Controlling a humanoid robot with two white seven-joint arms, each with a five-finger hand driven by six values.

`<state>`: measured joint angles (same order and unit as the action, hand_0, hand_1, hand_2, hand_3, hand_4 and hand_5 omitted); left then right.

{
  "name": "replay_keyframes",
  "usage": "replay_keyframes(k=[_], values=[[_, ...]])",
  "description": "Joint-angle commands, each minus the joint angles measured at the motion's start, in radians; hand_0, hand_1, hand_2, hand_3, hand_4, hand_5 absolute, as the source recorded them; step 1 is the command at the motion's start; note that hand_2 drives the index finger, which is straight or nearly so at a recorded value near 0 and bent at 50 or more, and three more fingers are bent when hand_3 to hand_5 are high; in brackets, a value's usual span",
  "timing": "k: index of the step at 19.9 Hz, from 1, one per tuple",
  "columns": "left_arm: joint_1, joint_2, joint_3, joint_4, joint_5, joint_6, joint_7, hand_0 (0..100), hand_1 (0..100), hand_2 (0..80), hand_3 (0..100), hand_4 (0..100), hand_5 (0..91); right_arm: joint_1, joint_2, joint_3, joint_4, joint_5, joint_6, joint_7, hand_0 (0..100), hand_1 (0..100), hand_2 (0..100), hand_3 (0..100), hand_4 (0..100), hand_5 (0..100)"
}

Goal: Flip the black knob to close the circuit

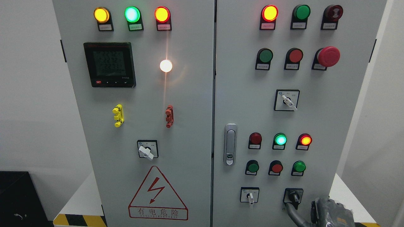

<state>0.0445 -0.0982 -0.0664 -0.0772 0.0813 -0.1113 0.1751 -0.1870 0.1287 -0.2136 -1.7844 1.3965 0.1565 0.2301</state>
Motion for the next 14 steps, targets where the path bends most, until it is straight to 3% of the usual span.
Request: replay_keyframes(k=[1, 3, 10, 14], values=[[0.000, 0.000, -0.001, 0.000, 0.000, -0.001, 0.001, 12, 56, 0.0, 0, 0, 0.0, 0.053, 0.006, 0.098, -0.101, -0.046, 0.002, -0.009, 0, 0, 91, 100, 96, 93], [0.000, 0.000, 0.000, -0.001, 0.000, -0.001, 0.000, 12, 56, 0.0, 0, 0, 0.0, 0.087, 0.006, 0.134, -0.142, -0.118, 0.009, -0.015, 0, 0, 88, 100, 93, 89], [0.000, 0.000, 0.000, -0.001, 0.000, -0.001, 0.000, 12, 56, 0.0, 0, 0, 0.0, 0.150, 0.005, 0.198, -0.165, -0.335, 0.009, -0.190, 0, 0, 78, 100, 87, 77], [0.000, 0.000, 0.000, -0.001, 0.000, -0.001, 0.000, 12, 56, 0.0, 0, 0, 0.0, 0.228, 0.005, 0.236, -0.205, -0.545, 0.008, -0.264, 0, 0, 63, 87, 77, 64]])
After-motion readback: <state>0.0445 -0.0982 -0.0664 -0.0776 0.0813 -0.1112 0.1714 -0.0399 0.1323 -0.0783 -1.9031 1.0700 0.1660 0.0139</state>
